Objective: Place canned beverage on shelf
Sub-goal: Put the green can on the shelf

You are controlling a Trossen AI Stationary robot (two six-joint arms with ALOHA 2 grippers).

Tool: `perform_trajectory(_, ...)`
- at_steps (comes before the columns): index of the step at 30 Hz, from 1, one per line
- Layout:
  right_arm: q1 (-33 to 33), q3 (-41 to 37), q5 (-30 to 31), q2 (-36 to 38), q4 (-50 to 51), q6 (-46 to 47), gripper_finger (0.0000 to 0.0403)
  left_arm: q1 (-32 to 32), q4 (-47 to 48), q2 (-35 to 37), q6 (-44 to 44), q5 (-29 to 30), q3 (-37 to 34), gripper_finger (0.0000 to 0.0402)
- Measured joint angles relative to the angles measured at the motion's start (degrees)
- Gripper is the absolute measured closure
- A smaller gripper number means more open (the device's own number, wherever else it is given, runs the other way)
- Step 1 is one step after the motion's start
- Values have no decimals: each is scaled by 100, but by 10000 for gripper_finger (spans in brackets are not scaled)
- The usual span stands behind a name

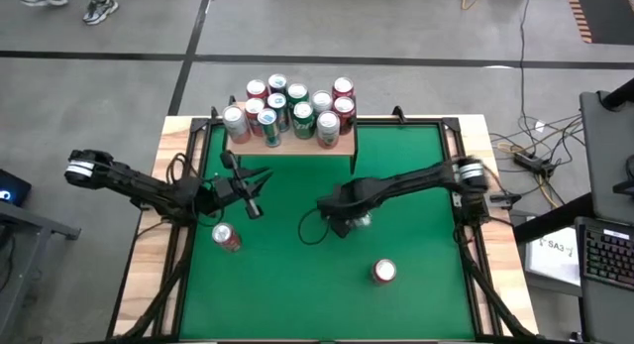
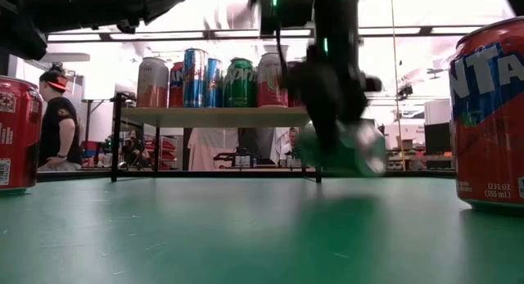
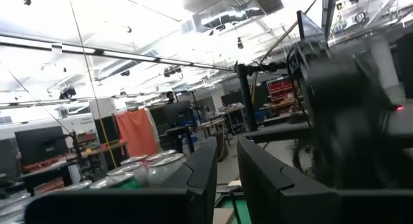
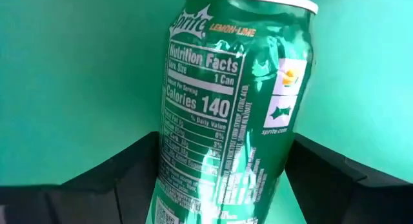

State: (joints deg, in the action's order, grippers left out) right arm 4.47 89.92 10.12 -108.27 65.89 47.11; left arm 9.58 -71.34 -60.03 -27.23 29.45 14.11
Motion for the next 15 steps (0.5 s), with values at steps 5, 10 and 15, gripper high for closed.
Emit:
perform_trajectory(5,2,-173,578,1104,-1809,-994,126,0,759,445,-77,-4,0,354)
perform_trajectory(10,115,-1076,903,1774,-5008,-3698,126,0,1360,795,-74,-5,0,354)
perform_trajectory(15,19,-2114,862,1907,-8033,-5161,126,-2,1531,956,-179,-3,0,354)
